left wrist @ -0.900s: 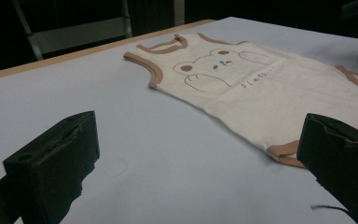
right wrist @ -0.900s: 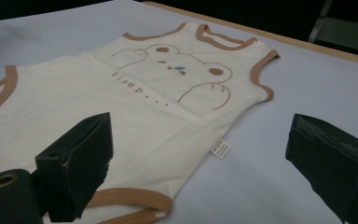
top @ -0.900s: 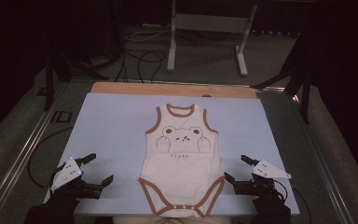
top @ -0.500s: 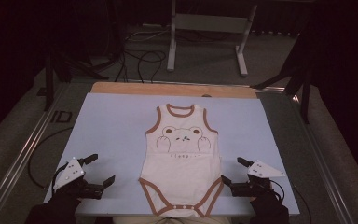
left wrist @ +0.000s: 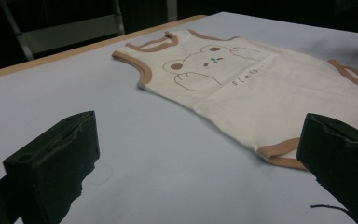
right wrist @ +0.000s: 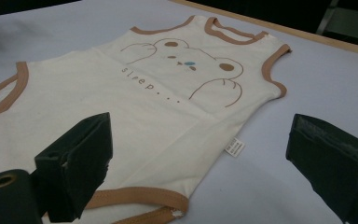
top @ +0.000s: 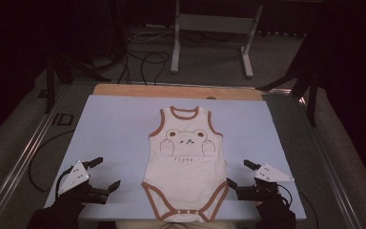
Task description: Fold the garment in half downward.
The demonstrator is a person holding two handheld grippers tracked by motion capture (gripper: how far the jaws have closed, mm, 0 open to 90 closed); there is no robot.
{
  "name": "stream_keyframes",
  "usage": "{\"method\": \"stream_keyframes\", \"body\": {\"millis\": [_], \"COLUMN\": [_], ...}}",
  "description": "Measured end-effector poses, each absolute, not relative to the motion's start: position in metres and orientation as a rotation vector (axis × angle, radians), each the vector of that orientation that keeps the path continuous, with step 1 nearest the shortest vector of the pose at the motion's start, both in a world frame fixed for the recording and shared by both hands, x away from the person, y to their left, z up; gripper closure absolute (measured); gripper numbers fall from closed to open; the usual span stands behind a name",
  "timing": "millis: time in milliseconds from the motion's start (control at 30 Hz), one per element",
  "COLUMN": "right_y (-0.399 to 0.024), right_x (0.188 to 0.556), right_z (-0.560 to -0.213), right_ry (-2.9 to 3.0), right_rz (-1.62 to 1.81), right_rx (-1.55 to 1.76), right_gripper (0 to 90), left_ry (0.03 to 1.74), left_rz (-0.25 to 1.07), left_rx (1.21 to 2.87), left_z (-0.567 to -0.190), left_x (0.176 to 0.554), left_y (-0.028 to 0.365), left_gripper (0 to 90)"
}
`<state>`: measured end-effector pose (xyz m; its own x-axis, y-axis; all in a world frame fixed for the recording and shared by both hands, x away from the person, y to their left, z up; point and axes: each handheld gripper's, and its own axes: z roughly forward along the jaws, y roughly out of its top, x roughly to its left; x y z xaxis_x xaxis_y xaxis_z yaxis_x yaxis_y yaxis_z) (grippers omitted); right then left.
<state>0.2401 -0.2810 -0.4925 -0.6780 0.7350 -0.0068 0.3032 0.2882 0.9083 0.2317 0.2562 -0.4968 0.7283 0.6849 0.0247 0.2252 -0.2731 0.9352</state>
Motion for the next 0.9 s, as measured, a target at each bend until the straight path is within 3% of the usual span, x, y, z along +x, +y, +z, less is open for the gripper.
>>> {"method": "stream_keyframes", "body": {"millis": [900], "right_y": [-0.278], "right_x": [0.247], "right_z": [-0.446], "right_ry": [2.07], "right_rz": [1.408], "right_rx": [0.88], "right_gripper": [7.3], "left_ry": [0.636], "left_rz": [0.48], "left_rx": [1.846], "left_z": [-0.455], "left_x": [0.244], "left_y": [0.236], "left_gripper": [0.1]}}
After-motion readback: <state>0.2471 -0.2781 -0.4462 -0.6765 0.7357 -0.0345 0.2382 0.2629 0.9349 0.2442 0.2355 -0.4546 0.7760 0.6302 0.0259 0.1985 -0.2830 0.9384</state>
